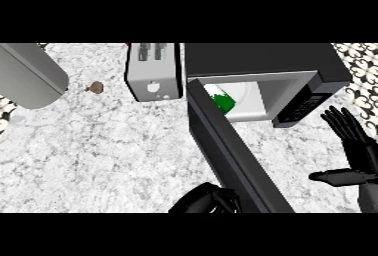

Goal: Pick up the milk, place it into the microwave and close the microwave

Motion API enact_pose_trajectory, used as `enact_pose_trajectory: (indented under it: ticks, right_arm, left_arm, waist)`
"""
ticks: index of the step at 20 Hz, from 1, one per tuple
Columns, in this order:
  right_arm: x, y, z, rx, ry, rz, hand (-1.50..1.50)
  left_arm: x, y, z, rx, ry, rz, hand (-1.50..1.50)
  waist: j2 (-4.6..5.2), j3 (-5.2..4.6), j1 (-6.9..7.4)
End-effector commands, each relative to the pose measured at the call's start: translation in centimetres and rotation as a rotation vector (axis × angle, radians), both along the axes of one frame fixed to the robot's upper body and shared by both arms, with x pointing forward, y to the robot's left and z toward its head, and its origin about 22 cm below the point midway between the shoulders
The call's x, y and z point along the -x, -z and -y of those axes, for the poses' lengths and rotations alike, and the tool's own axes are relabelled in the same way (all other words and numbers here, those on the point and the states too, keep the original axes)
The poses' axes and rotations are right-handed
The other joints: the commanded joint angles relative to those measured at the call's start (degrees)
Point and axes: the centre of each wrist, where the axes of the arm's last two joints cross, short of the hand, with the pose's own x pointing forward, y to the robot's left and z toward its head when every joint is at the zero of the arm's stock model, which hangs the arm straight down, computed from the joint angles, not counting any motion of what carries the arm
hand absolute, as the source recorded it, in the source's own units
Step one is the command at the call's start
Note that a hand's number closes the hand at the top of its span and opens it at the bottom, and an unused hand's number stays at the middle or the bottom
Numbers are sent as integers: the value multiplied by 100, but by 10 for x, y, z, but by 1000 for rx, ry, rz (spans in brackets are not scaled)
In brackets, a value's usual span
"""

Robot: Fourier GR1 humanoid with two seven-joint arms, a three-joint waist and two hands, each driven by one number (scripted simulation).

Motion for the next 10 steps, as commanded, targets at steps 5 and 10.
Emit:
enact_pose_trajectory:
  ticks: [5, 10]
  right_arm:
    - [3, -37, 10, -98, -144, 59, -150]
    - [-1, -73, 27, -88, -197, 82, -150]
  left_arm:
    - [16, 7, 32, 5, -96, 6, 150]
    - [8, -3, 38, 89, -191, 17, 150]
  waist:
    - [67, -7, -169]
    - [94, -17, -375]
